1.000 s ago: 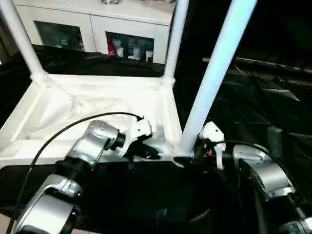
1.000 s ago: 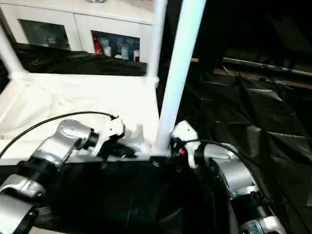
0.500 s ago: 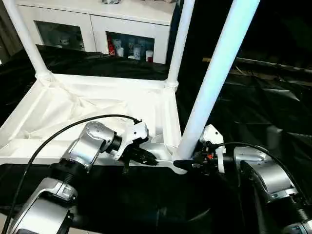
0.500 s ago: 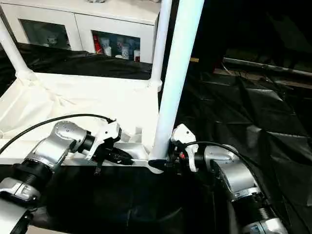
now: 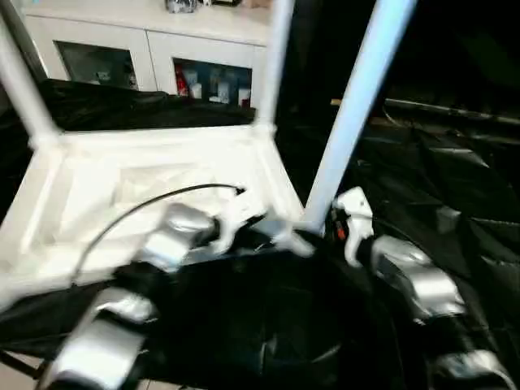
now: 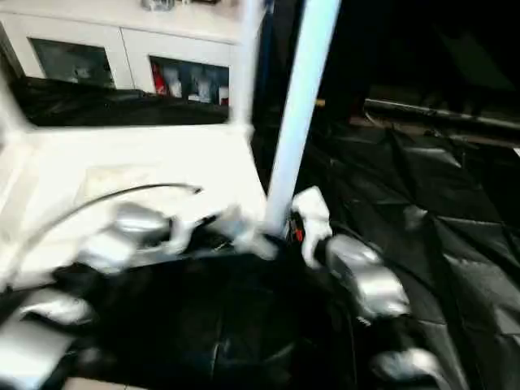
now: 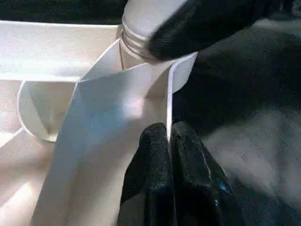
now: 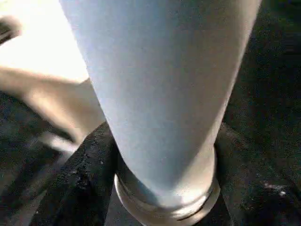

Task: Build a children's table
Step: Rotate leg to tighten

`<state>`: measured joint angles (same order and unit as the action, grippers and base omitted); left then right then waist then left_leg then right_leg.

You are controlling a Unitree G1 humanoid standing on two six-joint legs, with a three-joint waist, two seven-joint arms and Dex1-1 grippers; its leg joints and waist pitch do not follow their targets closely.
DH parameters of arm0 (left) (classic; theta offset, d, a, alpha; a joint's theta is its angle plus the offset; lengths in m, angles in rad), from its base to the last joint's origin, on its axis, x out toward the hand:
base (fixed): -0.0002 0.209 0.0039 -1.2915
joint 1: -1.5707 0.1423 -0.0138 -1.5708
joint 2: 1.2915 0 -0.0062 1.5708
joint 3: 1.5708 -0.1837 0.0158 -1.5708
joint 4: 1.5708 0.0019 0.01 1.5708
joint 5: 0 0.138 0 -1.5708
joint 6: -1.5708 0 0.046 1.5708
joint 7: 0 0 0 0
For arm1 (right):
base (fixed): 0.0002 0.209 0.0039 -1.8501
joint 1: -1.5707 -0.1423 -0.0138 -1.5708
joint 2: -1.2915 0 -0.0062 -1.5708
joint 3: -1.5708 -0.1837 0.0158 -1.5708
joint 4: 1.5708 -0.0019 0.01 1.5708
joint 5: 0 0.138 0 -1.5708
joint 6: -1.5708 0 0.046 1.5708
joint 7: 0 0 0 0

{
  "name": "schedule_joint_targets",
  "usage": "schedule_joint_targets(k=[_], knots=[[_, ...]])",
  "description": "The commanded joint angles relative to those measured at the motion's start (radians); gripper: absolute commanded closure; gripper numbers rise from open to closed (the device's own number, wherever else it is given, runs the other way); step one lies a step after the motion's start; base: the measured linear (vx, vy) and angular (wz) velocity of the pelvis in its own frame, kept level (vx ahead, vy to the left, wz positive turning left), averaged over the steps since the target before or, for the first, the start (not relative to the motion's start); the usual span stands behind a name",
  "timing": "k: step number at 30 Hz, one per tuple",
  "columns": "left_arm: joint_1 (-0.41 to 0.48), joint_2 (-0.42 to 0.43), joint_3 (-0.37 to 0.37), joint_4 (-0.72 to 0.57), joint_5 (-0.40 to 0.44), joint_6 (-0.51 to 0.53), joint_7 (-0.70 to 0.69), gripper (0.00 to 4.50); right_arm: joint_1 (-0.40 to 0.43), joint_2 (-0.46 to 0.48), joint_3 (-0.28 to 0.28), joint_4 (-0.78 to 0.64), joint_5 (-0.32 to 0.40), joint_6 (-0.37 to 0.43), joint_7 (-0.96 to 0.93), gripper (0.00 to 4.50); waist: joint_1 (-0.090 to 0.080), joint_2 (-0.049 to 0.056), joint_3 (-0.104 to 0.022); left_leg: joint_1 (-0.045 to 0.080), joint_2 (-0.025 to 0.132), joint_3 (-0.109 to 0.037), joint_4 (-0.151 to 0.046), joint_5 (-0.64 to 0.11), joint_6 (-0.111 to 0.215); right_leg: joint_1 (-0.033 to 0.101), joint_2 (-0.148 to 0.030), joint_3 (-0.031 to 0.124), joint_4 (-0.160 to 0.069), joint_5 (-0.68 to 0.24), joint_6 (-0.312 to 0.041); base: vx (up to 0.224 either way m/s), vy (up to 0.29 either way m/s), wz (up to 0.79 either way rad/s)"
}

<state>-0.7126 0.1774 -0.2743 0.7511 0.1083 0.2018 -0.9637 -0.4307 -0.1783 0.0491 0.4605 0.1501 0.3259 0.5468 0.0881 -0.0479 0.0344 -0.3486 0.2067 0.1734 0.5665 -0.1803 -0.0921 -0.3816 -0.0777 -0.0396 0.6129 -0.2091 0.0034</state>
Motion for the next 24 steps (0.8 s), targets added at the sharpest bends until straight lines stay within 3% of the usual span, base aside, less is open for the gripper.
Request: schedule_joint_targets(k=[1,6,9,10,12,17,20,22,24], knots=[[-0.016,-0.065,0.005,0.027,-0.003,0.024,0.105,4.50,0.009,0.057,0.029,0.077,-0.024,0.051,-0.094,1.85,0.002,0.001,-0.040,0.005,0.021,-0.004,-0.072,-0.257,-0.019,0.029,-0.060,0.036,-0.091,-0.277,-0.163,0.000,0.000,0.00],[-0.019,-0.135,-0.021,0.031,0.010,0.046,0.149,4.50,-0.034,0.127,0.031,0.129,-0.054,0.033,-0.219,1.85,-0.002,0.004,-0.041,0.004,0.021,-0.006,-0.075,-0.257,-0.023,0.026,-0.059,0.035,-0.092,-0.288,-0.150,0.000,0.000,0.00],[-0.025,-0.163,-0.034,0.053,0.023,0.030,0.156,4.50,-0.053,0.161,0.050,0.145,-0.080,-0.023,-0.225,1.85,-0.001,0.005,-0.042,0.002,0.019,-0.004,-0.074,-0.258,-0.017,0.026,-0.057,0.036,-0.092,-0.254,-0.147,0.000,0.000,0.00],[-0.030,-0.165,-0.035,0.062,0.026,0.024,0.156,4.50,-0.055,0.161,0.066,0.142,-0.094,-0.053,-0.207,1.29,-0.001,0.004,-0.041,0.002,0.019,-0.004,-0.074,-0.264,-0.013,0.026,-0.057,0.036,-0.093,-0.258,-0.145,0.000,0.000,0.00],[-0.035,-0.158,-0.035,0.073,0.027,0.015,0.149,4.50,-0.056,0.154,0.070,0.140,-0.090,-0.064,-0.175,1.15,0.000,0.003,-0.042,0.002,0.018,-0.004,-0.074,-0.264,-0.009,0.026,-0.057,0.036,-0.094,-0.263,-0.142,0.000,0.000,0.00],[-0.031,-0.107,-0.035,0.068,0.024,-0.021,0.084,4.50,-0.041,0.077,0.083,0.105,-0.056,-0.072,-0.017,0.72,0.001,0.003,-0.042,-0.001,0.021,-0.005,-0.075,-0.260,0.007,0.029,-0.058,0.036,-0.093,-0.247,-0.147,0.000,0.000,0.00],[-0.028,-0.095,-0.040,0.064,0.027,-0.032,0.068,4.50,-0.034,0.056,0.096,0.087,-0.057,-0.077,0.021,0.72,0.002,0.000,-0.043,-0.003,0.020,-0.003,-0.071,-0.234,0.018,0.032,-0.058,0.036,-0.090,-0.205,-0.156,0.000,0.000,0.00],[-0.015,-0.064,-0.045,0.044,0.012,-0.051,-0.006,4.50,-0.001,-0.010,0.129,0.017,-0.040,-0.096,0.150,0.72,0.005,0.001,-0.044,-0.002,0.021,-0.002,-0.071,-0.206,0.023,0.034,-0.059,0.034,-0.088,-0.176,-0.166,0.000,0.000,0.00],[-0.001,-0.036,-0.044,0.016,-0.015,-0.069,-0.089,4.50,0.027,-0.068,0.140,-0.053,-0.003,-0.085,0.265,0.72,0.009,0.000,-0.045,-0.005,0.021,-0.001,-0.067,-0.169,0.049,0.042,-0.057,0.035,-0.078,-0.082,-0.184,0.000,0.000,0.00]])
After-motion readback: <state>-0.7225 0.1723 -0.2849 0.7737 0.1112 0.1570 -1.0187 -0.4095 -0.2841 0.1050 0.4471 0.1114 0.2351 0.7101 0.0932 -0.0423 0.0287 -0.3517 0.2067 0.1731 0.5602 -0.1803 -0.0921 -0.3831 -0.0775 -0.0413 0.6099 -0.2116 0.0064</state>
